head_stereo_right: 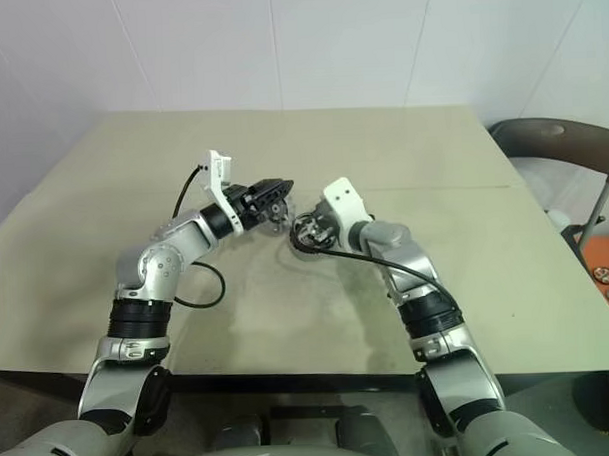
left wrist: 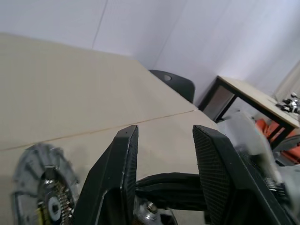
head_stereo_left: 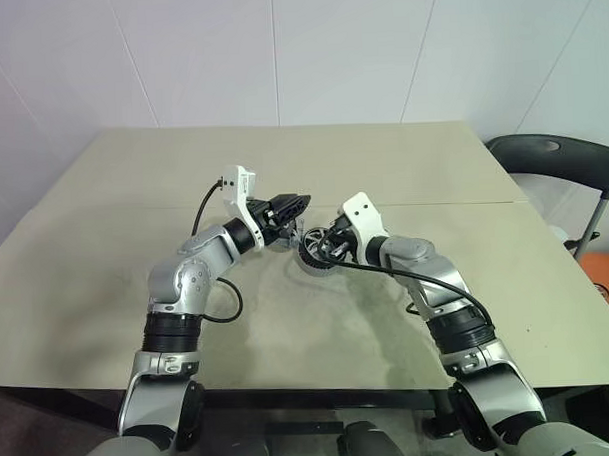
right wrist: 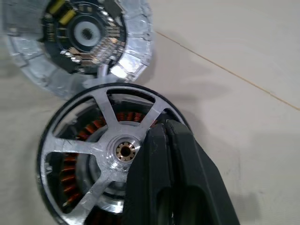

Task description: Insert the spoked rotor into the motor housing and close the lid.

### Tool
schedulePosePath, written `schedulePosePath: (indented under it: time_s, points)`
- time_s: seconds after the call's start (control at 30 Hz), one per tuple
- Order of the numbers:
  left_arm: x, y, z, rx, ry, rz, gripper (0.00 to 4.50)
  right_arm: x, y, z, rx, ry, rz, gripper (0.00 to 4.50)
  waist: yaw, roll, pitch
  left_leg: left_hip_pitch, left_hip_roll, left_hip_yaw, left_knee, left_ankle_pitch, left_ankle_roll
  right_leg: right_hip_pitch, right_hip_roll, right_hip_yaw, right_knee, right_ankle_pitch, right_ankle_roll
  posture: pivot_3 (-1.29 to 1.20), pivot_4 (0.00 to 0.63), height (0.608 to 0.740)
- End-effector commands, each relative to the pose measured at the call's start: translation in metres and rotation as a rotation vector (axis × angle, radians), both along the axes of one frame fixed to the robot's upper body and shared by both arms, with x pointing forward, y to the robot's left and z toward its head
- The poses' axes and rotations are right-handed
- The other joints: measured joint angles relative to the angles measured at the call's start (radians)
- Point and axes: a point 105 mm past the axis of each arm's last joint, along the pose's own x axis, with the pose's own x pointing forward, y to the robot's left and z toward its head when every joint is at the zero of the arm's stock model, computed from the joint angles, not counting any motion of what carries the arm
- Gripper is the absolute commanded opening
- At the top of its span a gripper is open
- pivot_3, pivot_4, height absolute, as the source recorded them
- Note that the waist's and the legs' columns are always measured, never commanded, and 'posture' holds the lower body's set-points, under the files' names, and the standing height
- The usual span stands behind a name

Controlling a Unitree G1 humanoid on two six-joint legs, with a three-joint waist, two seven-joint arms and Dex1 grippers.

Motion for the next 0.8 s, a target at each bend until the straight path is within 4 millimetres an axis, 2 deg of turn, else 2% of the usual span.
schedulePosePath:
  time_s: [0.03,0.23,0.43,0.53,0.8]
  points:
    - [0.005,0.008,0.008,-0.007,-0.030,0.038,1.94,-0.008,0.009,-0.005,-0.023,0.015,0.035,0.06,0.000,0.000,0.000,0.000,0.000,0.000,0.000,0.000,0.000,0.000,0.000,0.000,0.000,0.000,0.000,0.00,0.000,0.740]
    - [0.008,0.008,0.000,0.005,-0.008,0.049,1.94,-0.012,0.020,-0.009,-0.021,0.019,0.045,0.06,-0.002,0.000,0.000,0.001,0.000,0.000,0.001,0.000,0.000,0.001,0.000,0.000,0.000,0.000,0.000,0.00,0.000,0.740]
    - [0.007,0.006,-0.004,0.010,-0.001,0.050,1.94,-0.014,0.041,0.011,0.167,0.013,0.062,0.06,-0.009,0.000,0.000,0.001,0.000,0.000,0.001,0.000,0.000,0.001,0.000,0.000,0.001,0.000,0.000,0.00,0.000,0.740]
    - [0.008,0.006,-0.004,0.012,-0.003,0.055,1.94,-0.018,0.042,0.000,0.109,0.033,0.077,0.06,-0.011,0.000,0.000,0.001,0.000,0.000,0.001,0.000,0.000,0.001,0.000,0.000,0.001,0.000,0.000,0.00,0.000,0.740]
    - [0.010,0.009,-0.004,0.019,-0.007,0.073,1.94,-0.017,0.031,-0.013,-0.040,0.003,0.068,0.06,0.000,0.000,0.000,0.000,0.000,0.000,0.002,0.000,0.000,0.001,0.000,0.000,0.001,0.000,0.000,0.00,0.000,0.740]
